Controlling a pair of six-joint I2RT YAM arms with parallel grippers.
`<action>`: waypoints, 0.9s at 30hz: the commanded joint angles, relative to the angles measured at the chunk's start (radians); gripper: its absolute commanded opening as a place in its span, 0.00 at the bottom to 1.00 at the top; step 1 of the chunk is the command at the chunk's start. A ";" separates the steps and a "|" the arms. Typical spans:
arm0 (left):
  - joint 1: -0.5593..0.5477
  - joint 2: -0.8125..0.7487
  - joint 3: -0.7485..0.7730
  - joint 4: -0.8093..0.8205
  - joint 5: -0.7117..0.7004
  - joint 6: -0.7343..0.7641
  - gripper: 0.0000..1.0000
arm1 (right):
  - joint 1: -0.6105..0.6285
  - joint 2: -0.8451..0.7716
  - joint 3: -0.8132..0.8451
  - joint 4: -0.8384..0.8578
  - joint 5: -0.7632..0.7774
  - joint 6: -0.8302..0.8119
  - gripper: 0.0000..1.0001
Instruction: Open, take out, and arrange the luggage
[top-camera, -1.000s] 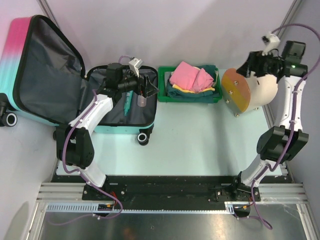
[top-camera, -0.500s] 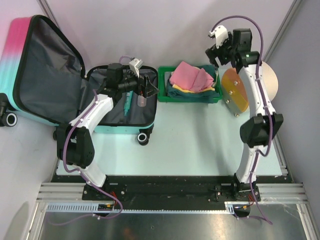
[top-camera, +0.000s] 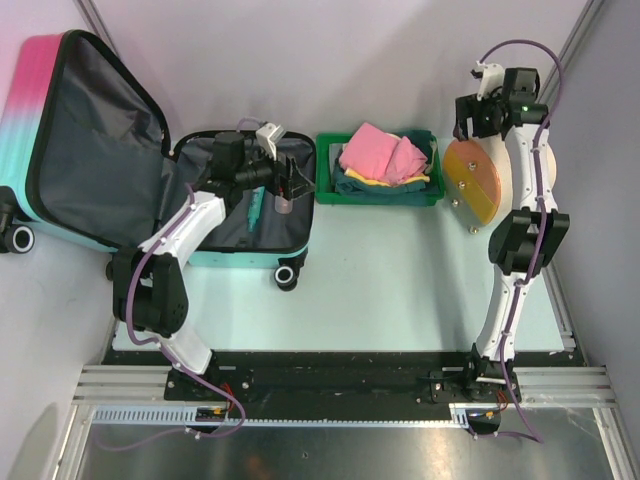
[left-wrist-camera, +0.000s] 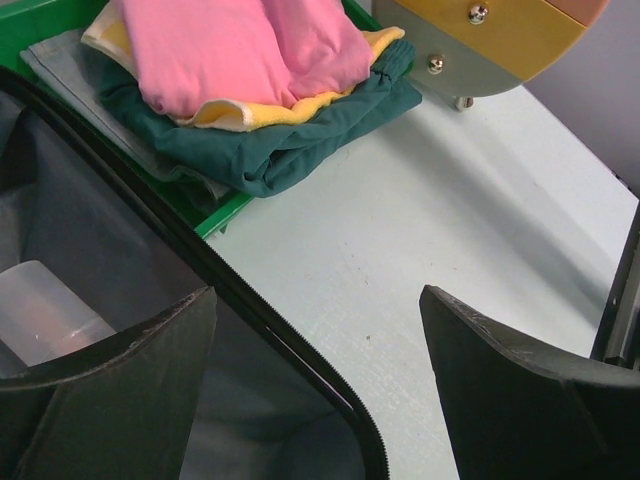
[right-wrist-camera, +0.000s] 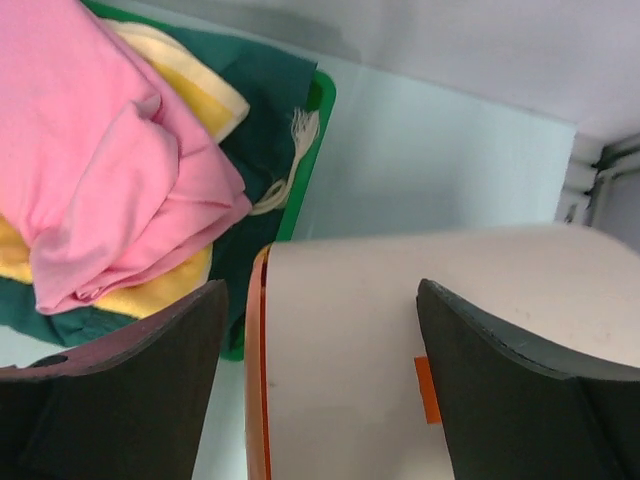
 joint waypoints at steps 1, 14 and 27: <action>0.007 -0.055 -0.013 0.015 0.004 0.045 0.87 | -0.009 -0.026 -0.045 -0.130 -0.053 0.117 0.80; 0.007 -0.046 -0.012 0.015 0.004 0.031 0.87 | -0.037 -0.069 -0.122 -0.380 -0.079 0.121 0.73; 0.007 -0.049 -0.012 0.015 0.016 0.025 0.87 | -0.037 -0.252 -0.260 -0.292 -0.383 0.098 0.77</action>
